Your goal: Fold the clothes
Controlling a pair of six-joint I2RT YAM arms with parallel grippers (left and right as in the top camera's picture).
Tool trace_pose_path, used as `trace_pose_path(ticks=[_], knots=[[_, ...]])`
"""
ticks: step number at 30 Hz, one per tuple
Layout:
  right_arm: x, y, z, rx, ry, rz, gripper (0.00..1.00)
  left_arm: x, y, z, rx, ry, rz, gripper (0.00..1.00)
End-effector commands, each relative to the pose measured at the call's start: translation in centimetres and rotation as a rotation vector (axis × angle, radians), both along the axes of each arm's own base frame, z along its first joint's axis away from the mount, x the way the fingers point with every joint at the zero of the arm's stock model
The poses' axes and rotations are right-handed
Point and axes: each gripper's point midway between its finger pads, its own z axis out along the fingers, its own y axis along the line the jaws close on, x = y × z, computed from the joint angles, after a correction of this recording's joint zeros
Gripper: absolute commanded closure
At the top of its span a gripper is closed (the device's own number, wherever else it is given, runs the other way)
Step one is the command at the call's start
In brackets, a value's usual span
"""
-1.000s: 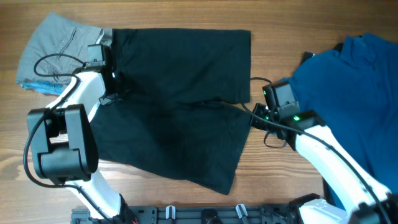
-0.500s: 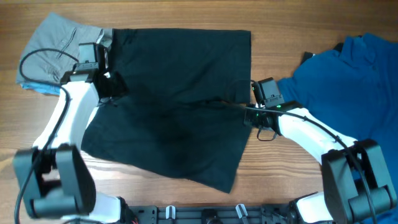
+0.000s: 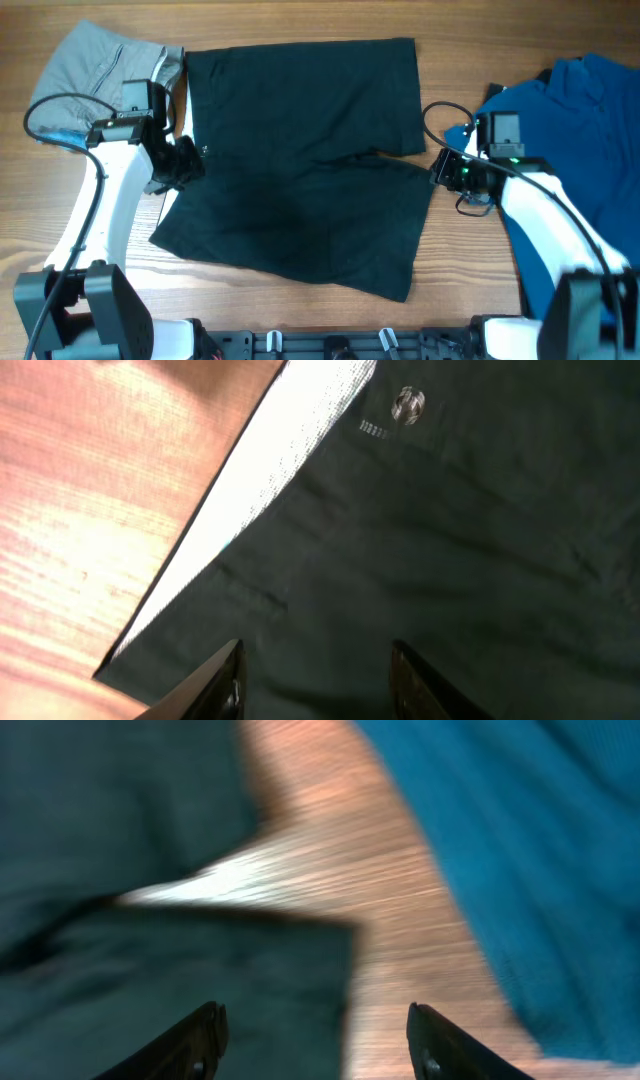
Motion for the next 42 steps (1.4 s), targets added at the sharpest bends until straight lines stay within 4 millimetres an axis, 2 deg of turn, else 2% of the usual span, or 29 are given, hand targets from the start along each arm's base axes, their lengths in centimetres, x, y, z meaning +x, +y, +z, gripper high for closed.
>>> trace_pose_path(ticks=[1, 2, 3, 5, 6, 8, 11, 14, 16, 17, 18, 20, 21, 22, 25, 27, 30, 32, 34, 36, 37, 39, 40, 42], knots=[[-0.6, 2.7, 4.6, 0.136, -0.093, 0.104, 0.44, -0.5, 0.8, 0.4, -0.007, 0.001, 0.035, 0.55], [-0.9, 3.0, 4.9, 0.145, -0.097, 0.115, 0.55, -0.4, 1.1, 0.4, -0.010, -0.006, 0.047, 0.57], [-1.0, 3.3, 4.8, 0.135, -0.101, 0.144, 0.70, -0.3, 1.0, 0.5, -0.026, -0.011, 0.049, 0.69], [-0.9, 3.7, 4.0, 0.127, -0.098, 0.157, 0.92, -0.3, 0.5, 0.5, -0.053, -0.014, 0.043, 0.87], [-0.8, 3.9, 3.2, 0.119, -0.093, 0.162, 0.96, -0.2, 0.4, 0.5, -0.058, -0.016, 0.041, 0.91], [-0.6, 4.0, 0.8, 0.119, -0.047, 0.136, 0.96, 0.0, 0.4, 0.5, -0.055, -0.026, 0.034, 0.94], [-0.2, 4.1, -2.5, 0.126, 0.028, 0.116, 0.96, 0.0, 0.4, 0.7, -0.054, -0.032, 0.034, 0.90], [0.0, 4.1, -5.9, 0.139, 0.108, 0.069, 0.95, 0.0, 0.4, 1.1, -0.053, -0.045, 0.033, 0.74], [0.2, 3.9, -7.7, 0.130, 0.135, 0.049, 0.96, -0.1, 0.4, 1.5, -0.052, -0.055, 0.033, 0.71], [0.4, 2.9, -8.7, 0.096, 0.154, -0.019, 0.96, -0.1, 0.4, 1.7, -0.051, -0.058, 0.033, 0.69], [0.6, 0.5, -9.7, 0.004, 0.173, -0.155, 0.96, -0.3, 0.4, 2.0, -0.050, -0.063, 0.030, 0.68], [0.9, -2.5, -10.3, -0.095, 0.169, -0.292, 0.96, -0.4, 0.4, 2.2, -0.050, -0.066, 0.030, 0.63], [1.1, -3.7, -10.4, -0.120, 0.159, -0.349, 0.96, -0.5, 0.4, 2.2, -0.050, -0.064, 0.030, 0.55], [1.6, -5.1, -10.2, -0.134, 0.137, -0.399, 0.96, -0.7, 0.3, 2.2, -0.053, -0.055, 0.037, 0.43], [2.7, -6.6, -9.7, -0.114, 0.101, -0.461, 0.96, -1.4, 0.3, 2.0, -0.056, -0.026, 0.039, 0.30], [4.2, -5.2, -8.6, -0.062, 0.054, -0.321, 0.96, -2.0, 0.2, 1.9, -0.059, -0.002, 0.041, 0.29], [4.9, -2.7, -6.2, 0.029, 0.002, -0.151, 0.85, -3.5, 0.0, 1.6, -0.073, 0.062, 0.100, 0.28], [4.5, -2.6, -4.5, 0.033, -0.010, -0.148, 0.79, -4.8, -0.2, 1.0, -0.078, 0.111, 0.128, 0.28], [3.6, -2.3, -1.7, 0.048, -0.032, -0.140, 0.76, -6.1, -0.3, -0.1, -0.083, 0.158, 0.156, 0.31], [2.2, -1.6, 1.5, 0.071, -0.067, -0.108, 0.70, -7.6, -0.5, -1.9, -0.090, 0.206, 0.202, 0.45], [1.5, -1.4, 2.6, 0.080, -0.074, -0.107, 0.67, -8.0, -0.6, -2.5, -0.092, 0.216, 0.207, 0.46], [-0.4, -1.0, 4.3, 0.095, -0.065, -0.100, 0.62, -8.9, -0.8, -3.9, -0.096, 0.236, 0.232, 0.36], [-1.3, -1.0, 4.7, 0.094, -0.053, -0.101, 0.56, -9.2, -1.3, -4.7, -0.124, 0.237, 0.231, 0.33], [-3.4, -0.8, 4.6, 0.095, 0.015, -0.104, 0.50, -9.8, -1.8, -6.0, -0.153, 0.246, 0.239, 0.30]])
